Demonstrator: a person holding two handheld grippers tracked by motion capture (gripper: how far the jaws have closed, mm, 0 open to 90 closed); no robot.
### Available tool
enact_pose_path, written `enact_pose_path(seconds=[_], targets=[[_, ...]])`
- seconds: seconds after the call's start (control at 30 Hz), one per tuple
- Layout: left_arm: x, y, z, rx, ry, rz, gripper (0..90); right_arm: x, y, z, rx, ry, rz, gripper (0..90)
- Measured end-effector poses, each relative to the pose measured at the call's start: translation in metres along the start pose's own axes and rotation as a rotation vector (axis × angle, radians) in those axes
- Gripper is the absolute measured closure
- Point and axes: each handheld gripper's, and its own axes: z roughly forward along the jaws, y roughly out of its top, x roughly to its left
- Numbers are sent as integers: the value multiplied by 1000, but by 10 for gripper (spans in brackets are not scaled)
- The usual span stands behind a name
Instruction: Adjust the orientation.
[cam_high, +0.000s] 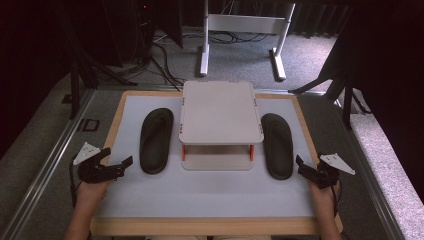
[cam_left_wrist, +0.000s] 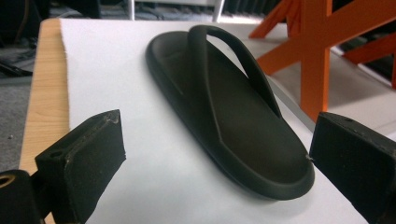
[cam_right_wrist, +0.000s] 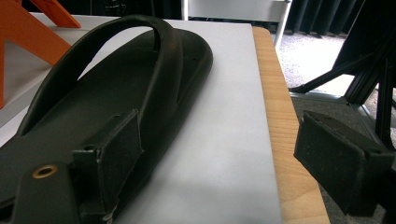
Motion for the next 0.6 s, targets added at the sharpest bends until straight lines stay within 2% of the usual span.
enact_pose_path(seconds=[0.17,0.2,0.37,0.6], targets=[[-3,18,5,65,-5,40,40,0,0,0,0,-2,0,141],[-3,22,6,77,-16,41,40,0,0,0,0,-3,-1,142],[-5,38,12,136,-14,77,55,0,0,0,2,-4,0,142],[-9,57,20,186,-18,117,68,0,0,0,2,-5,3,142]])
